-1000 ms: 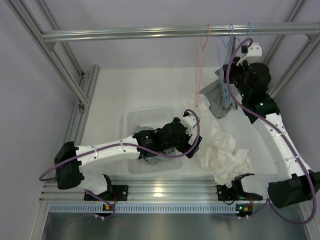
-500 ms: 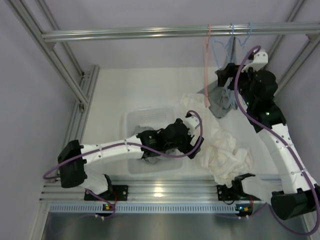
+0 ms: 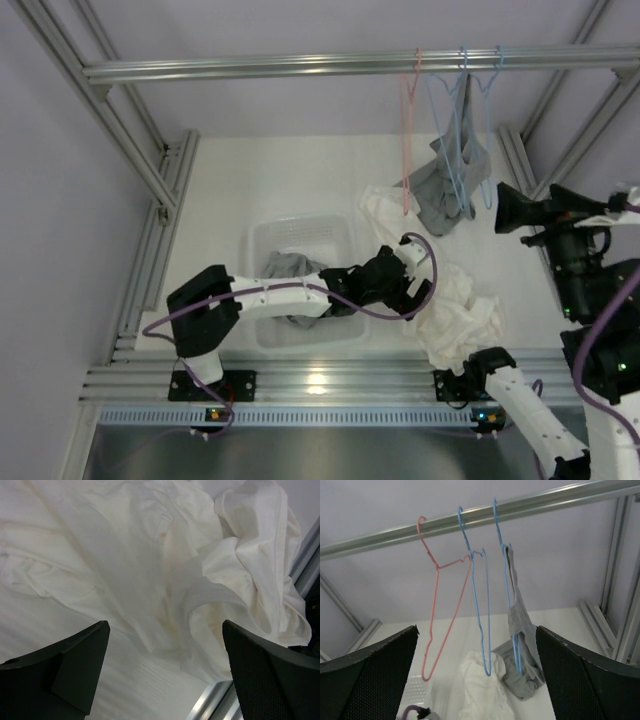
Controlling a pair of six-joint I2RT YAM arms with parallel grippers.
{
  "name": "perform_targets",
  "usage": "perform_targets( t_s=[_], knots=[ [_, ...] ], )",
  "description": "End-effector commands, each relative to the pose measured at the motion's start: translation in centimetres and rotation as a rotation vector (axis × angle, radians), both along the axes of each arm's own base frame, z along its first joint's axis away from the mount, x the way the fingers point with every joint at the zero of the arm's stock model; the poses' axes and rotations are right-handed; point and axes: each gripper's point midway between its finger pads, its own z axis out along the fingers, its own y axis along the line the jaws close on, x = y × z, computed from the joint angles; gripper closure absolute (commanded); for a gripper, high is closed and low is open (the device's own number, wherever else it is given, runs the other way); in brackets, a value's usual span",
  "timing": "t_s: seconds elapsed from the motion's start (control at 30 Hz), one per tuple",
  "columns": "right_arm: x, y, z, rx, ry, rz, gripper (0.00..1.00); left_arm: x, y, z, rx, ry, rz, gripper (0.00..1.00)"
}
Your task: Remove the tank top from the hanger
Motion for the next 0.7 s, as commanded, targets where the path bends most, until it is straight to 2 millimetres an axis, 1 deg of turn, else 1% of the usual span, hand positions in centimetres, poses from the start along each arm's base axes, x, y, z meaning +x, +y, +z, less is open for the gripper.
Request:
perform_targets(
  t_s=[0.0,0.07,0.1,0.17,0.2,0.23,0.27,0.3,0.37,0.4,0.43,0.47,0.53,0.57,0.6,0.63,0.67],
  knots=[
    [-3.2,-1.2,0.6,0.013,-0.003,-0.02,0.01,1.3,-3.4,0.8,-0.099,-0.051,0.004,0.01],
    [-4.7,-1.6,1.1,0.016,-0.034,-0.02,0.01,1.8,-4.4,0.7,-0.118,-0.052,0.016,0.01],
    [-5.2,-1.7,1.3,0.015,-0.045,-0.018,0.01,2.3,-4.7,-0.9,-0.101,-0.044,0.042,0.01],
    [-5.9,-1.7,1.6,0.02,-0.065,-0.007,0.01,3.0,-5.6,-1.4,-0.105,-0.04,0.074,0.01],
    [-6.1,-1.5,1.7,0.019,-0.069,0.004,0.01,3.4,-5.7,-3.5,-0.074,-0.026,0.099,0.01],
    [-6.1,-1.5,1.6,0.016,-0.069,0.008,0.01,3.6,-6.2,-3.9,-0.072,-0.021,0.106,0.01],
    [-6.1,-1.4,1.6,0.013,-0.068,0.012,0.01,3.6,-6.4,-4.6,-0.065,-0.012,0.104,0.01],
    [-6.1,-1.3,1.6,0.012,-0.068,0.016,0.01,3.1,-6.6,-6.5,-0.041,0.019,0.088,0.01],
    [-6.0,-1.3,1.5,0.011,-0.066,0.018,0.01,2.8,-7.0,-7.9,-0.031,0.052,0.078,0.01],
    [-6.0,-1.2,1.5,0.011,-0.066,0.021,0.01,2.5,-6.9,-9.4,-0.014,0.085,0.086,0.01],
    [-6.0,-1.2,1.6,0.01,-0.067,0.024,0.01,2.1,-6.7,-10.3,0.001,0.11,0.083,0.01],
    [-6.1,-1.1,1.6,0.01,-0.068,0.03,0.01,1.8,-6.5,-11.6,0.023,0.133,0.087,0.01],
    [-6.2,-1.0,1.8,0.011,-0.075,0.033,0.01,1.1,-6.0,-13.3,0.051,0.183,0.089,0.01],
    [-6.3,-1.0,1.8,0.013,-0.077,0.038,0.01,0.8,-5.7,-13.9,0.062,0.199,0.09,0.06],
    [-6.4,-1.0,1.9,0.014,-0.081,0.041,0.0,0.3,-5.3,-14.9,0.08,0.221,0.086,0.14],
    [-6.6,-1.0,2.0,0.014,-0.086,0.039,0.01,-0.1,-5.1,-15.1,0.087,0.231,0.08,0.25],
    [-6.6,-1.0,2.0,0.015,-0.086,0.04,0.01,-0.2,-5.0,-14.6,0.08,0.228,0.079,0.43]
  ],
)
